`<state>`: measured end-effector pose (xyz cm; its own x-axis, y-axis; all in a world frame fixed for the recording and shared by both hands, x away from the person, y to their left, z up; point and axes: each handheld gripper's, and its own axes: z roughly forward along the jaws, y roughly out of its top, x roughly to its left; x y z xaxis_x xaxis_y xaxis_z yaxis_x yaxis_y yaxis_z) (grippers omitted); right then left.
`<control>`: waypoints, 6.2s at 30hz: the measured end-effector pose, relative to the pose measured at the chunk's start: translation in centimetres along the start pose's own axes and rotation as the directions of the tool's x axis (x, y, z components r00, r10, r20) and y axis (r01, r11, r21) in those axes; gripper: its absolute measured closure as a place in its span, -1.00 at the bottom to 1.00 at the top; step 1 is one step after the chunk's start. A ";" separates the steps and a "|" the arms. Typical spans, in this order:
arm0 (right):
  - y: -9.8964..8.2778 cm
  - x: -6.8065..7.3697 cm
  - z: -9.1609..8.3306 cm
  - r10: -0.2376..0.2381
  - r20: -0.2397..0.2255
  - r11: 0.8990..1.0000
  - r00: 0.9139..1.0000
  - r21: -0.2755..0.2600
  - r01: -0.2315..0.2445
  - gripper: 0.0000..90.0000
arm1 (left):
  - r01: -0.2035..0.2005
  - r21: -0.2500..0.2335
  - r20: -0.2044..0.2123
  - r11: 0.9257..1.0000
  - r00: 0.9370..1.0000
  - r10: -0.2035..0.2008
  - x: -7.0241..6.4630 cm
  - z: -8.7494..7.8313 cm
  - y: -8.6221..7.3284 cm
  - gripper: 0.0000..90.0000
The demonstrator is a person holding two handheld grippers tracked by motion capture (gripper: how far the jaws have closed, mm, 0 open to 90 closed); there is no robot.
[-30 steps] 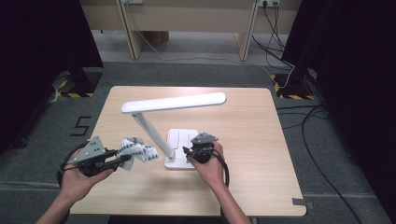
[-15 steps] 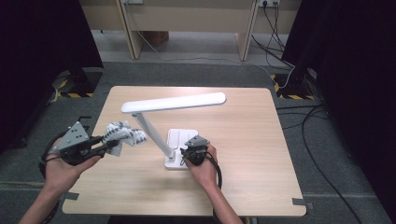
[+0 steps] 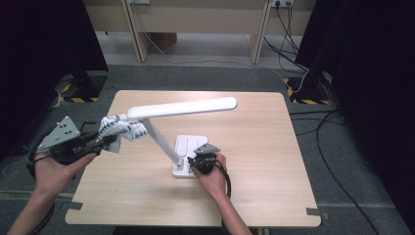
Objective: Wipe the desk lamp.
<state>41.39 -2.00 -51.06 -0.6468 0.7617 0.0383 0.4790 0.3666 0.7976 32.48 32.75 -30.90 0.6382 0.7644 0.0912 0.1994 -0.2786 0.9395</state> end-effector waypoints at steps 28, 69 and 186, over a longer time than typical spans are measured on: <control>0.3 0.0 0.0 0.001 -0.005 1.000 1.000 0.021 -0.001 0.31 | -0.004 -0.020 -0.066 1.000 0.998 0.003 1.7 -0.3 3.7 0.65; 0.2 -0.1 0.0 -0.012 -0.003 1.000 1.000 0.015 0.012 0.35 | 0.021 -0.047 0.033 0.999 0.999 -0.020 -1.5 3.5 7.1 0.65; 0.0 -0.1 0.0 -0.014 -0.006 1.000 1.000 0.005 0.014 0.40 | 0.085 -0.061 0.090 0.994 0.993 -0.079 -5.7 9.4 10.5 0.66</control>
<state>41.42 -2.06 -51.05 -0.6571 0.7531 0.0314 0.4728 0.3794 0.7953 37.90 20.01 -24.66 0.6850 0.7284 -0.0139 0.2070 -0.1763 0.9623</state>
